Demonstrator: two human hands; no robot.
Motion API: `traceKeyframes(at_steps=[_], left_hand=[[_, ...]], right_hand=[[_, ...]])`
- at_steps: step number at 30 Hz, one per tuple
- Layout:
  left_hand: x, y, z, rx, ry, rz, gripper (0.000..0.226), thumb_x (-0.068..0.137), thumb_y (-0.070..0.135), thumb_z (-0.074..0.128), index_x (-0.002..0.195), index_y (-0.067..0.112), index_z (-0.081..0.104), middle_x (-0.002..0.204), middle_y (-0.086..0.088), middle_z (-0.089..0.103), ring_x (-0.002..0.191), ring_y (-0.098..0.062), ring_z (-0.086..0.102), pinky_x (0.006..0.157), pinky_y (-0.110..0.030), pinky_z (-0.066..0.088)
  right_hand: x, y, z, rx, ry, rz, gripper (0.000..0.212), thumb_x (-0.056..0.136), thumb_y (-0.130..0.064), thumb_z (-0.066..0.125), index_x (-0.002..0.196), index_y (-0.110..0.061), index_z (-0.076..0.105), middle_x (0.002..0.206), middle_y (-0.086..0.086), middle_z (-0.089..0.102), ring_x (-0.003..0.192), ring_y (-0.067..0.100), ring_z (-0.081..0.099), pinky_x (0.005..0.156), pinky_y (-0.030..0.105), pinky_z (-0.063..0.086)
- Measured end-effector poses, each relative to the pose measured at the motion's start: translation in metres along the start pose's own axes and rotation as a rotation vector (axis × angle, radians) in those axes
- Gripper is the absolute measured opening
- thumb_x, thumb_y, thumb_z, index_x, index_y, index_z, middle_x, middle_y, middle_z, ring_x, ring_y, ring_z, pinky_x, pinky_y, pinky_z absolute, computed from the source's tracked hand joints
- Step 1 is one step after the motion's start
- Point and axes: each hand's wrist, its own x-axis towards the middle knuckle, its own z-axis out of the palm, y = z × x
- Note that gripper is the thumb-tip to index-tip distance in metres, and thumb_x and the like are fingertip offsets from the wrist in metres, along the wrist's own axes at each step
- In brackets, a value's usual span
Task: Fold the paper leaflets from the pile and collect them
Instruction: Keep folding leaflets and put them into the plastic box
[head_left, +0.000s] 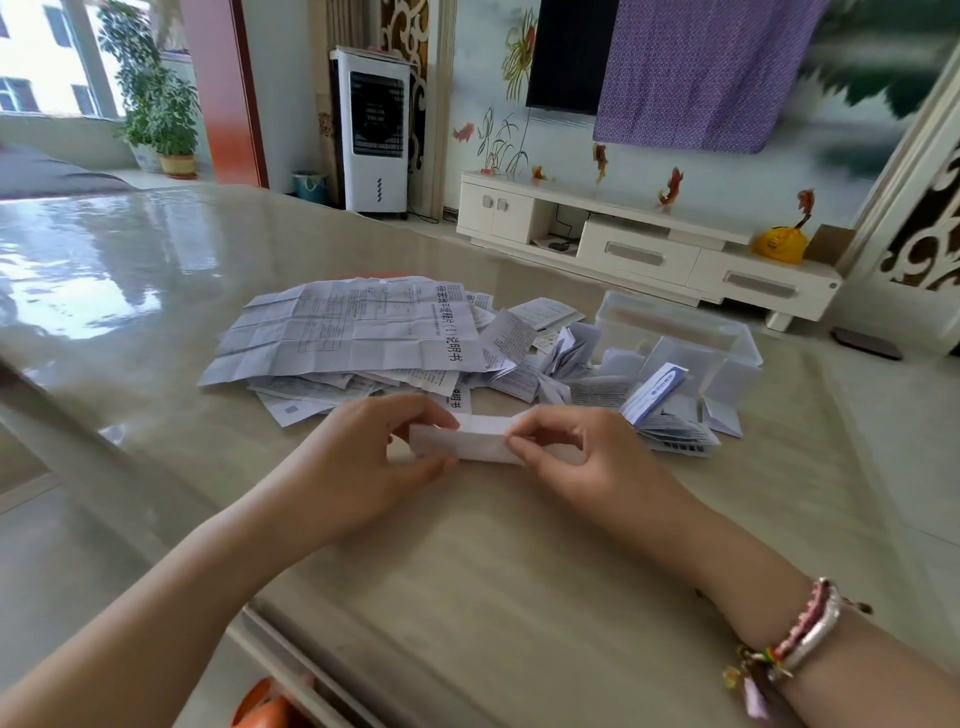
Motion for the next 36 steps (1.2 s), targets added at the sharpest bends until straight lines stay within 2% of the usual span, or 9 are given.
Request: traceKeyframes(at_steps=[4,7,9,14,19,22,25,31,36], left_hand=[[0.002,0.003,0.004,-0.08,0.053,-0.053,0.015,0.082,0.018,0.072,0.088,0.032,0.069,0.075,0.004,0.067,0.069,-0.008,0.06,0.071,-0.026,0.048],[0.002,0.003,0.01,-0.053,0.07,-0.083,0.018,0.083,0.021,0.071,0.097,0.031,0.065,0.072,0.01,0.061,0.065,-0.003,0.055,0.063,-0.014,0.043],[0.001,0.003,0.013,0.022,0.062,-0.103,0.031,0.084,0.025,0.069,0.113,0.031,0.058,0.081,0.015,0.057,0.069,0.0,0.054,0.064,-0.009,0.039],[0.0,0.003,0.017,0.277,0.075,-0.044,0.052,0.085,0.038,0.065,0.133,0.034,0.044,0.115,0.014,0.043,0.105,-0.011,0.048,0.093,-0.025,0.04],[0.001,-0.002,0.018,0.317,0.029,0.034,0.021,0.088,0.035,0.062,0.109,0.036,0.063,0.109,0.016,0.049,0.108,-0.013,0.045,0.094,-0.028,0.038],[0.0,-0.004,0.017,0.289,0.006,0.05,0.029,0.082,0.055,0.057,0.102,0.036,0.065,0.103,0.02,0.053,0.104,-0.014,0.048,0.093,-0.036,0.043],[0.001,-0.004,0.015,0.26,-0.005,0.041,0.055,0.066,0.074,0.041,0.1,0.039,0.066,0.102,0.021,0.055,0.104,-0.012,0.049,0.092,-0.032,0.042],[0.005,-0.009,0.011,0.208,-0.01,0.041,0.05,0.067,0.074,0.045,0.095,0.039,0.068,0.096,0.02,0.055,0.096,-0.008,0.051,0.088,-0.034,0.045],[0.005,-0.009,0.011,0.201,-0.016,0.076,0.052,0.065,0.077,0.048,0.094,0.04,0.069,0.094,0.025,0.053,0.096,-0.004,0.05,0.086,-0.027,0.043]], right_hand=[[0.003,0.003,-0.002,0.146,0.07,0.097,0.01,0.09,-0.016,0.065,0.082,-0.018,0.069,0.077,0.006,0.068,0.069,0.009,0.06,0.068,0.019,0.045],[0.005,0.009,0.002,0.031,0.118,0.116,0.005,0.087,-0.02,0.068,0.082,-0.023,0.067,0.069,0.001,0.064,0.061,0.002,0.053,0.062,0.02,0.042],[0.005,0.009,0.003,-0.13,0.133,0.105,0.01,0.085,-0.023,0.069,0.09,-0.029,0.064,0.066,-0.007,0.059,0.061,0.002,0.053,0.061,0.016,0.041],[0.005,0.007,0.008,-0.388,0.012,0.047,0.04,0.085,-0.025,0.065,0.122,-0.029,0.05,0.086,-0.016,0.044,0.08,0.002,0.045,0.075,0.02,0.038],[0.002,0.008,0.003,-0.401,0.024,-0.094,0.045,0.083,-0.029,0.071,0.125,-0.025,0.054,0.111,-0.007,0.05,0.109,0.01,0.048,0.096,0.024,0.039],[0.002,0.008,0.004,-0.345,-0.116,-0.141,0.04,0.086,-0.037,0.068,0.123,-0.025,0.057,0.123,-0.011,0.056,0.119,0.007,0.048,0.104,0.022,0.034],[0.003,0.009,0.004,-0.364,-0.14,-0.135,0.034,0.088,-0.038,0.065,0.119,-0.023,0.06,0.12,-0.01,0.061,0.113,0.008,0.053,0.098,0.027,0.04],[0.004,0.01,0.002,-0.38,-0.116,-0.148,0.029,0.086,-0.038,0.061,0.111,-0.025,0.064,0.112,-0.013,0.064,0.108,0.008,0.057,0.095,0.038,0.045],[0.003,0.007,0.004,-0.515,-0.074,-0.223,0.025,0.089,-0.04,0.051,0.106,-0.027,0.065,0.103,-0.014,0.068,0.101,0.007,0.061,0.089,0.033,0.045]])
